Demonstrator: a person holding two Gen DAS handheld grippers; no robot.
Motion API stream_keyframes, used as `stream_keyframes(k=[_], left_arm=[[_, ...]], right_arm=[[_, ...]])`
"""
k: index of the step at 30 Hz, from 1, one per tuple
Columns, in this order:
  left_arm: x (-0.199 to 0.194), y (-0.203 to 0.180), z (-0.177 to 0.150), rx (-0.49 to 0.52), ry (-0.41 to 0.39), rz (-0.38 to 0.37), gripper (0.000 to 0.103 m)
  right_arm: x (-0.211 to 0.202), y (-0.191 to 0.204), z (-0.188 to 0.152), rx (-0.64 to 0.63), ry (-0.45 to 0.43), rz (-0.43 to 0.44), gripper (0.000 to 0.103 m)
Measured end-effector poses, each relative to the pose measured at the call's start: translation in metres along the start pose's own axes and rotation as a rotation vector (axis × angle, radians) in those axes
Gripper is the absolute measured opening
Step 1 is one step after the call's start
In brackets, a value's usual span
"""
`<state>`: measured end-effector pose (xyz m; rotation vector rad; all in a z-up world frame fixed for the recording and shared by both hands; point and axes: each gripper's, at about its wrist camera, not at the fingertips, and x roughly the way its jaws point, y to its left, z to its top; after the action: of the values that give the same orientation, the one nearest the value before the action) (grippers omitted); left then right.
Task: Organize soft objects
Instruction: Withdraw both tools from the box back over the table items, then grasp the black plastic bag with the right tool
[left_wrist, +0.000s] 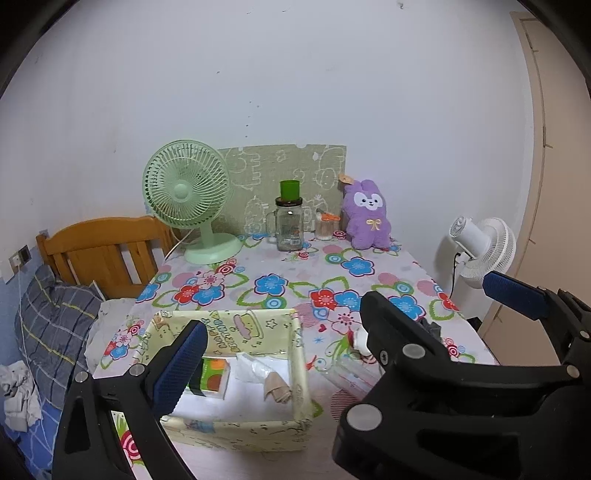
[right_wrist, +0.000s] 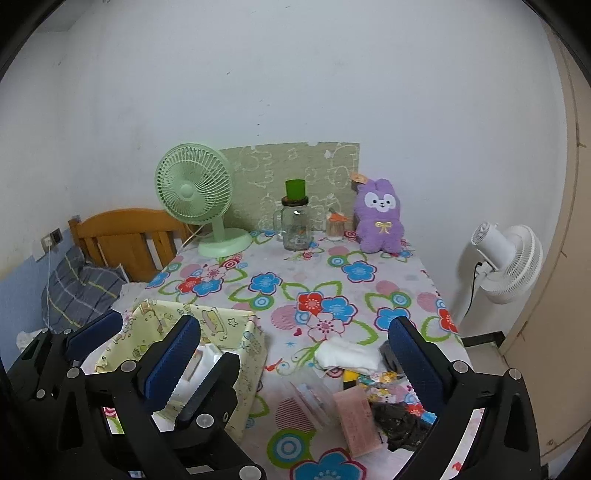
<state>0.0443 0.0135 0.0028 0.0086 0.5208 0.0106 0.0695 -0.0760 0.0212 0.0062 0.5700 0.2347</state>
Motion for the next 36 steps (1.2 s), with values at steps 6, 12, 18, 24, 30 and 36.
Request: stream_keyframes(k=[6,12,18,24,30,36], left_arm=[[0.000,-0.018,-0.005,0.015,0.006,-0.025,0.101],[0.002,-0.036,-0.014,0.021,0.002,-0.042,0.101],[0.005,-0.051,-0.024,0.021,0.007,-0.043,0.101],[0.014,-0.066,-0.033,0.030,0.033,-0.064,0.101],[0.029,-0.080,-0.047,0.026,0.072,-0.106,0.101],[0.041,-0.092,-0.058,0.030,0.095,-0.116,0.101]], right_arm=[[-0.005,-0.016,-0.007,0.014,0.002,-0.019,0.103],[-0.007,-0.031,-0.016,0.024,0.012,-0.021,0.103],[-0.007,-0.047,-0.029,0.033,0.015,-0.026,0.103],[-0.003,-0.062,-0.043,0.052,0.034,-0.043,0.103],[0.002,-0.077,-0.057,0.055,0.044,-0.078,0.103],[0.012,-0.091,-0.071,0.063,0.068,-0.087,0.103]])
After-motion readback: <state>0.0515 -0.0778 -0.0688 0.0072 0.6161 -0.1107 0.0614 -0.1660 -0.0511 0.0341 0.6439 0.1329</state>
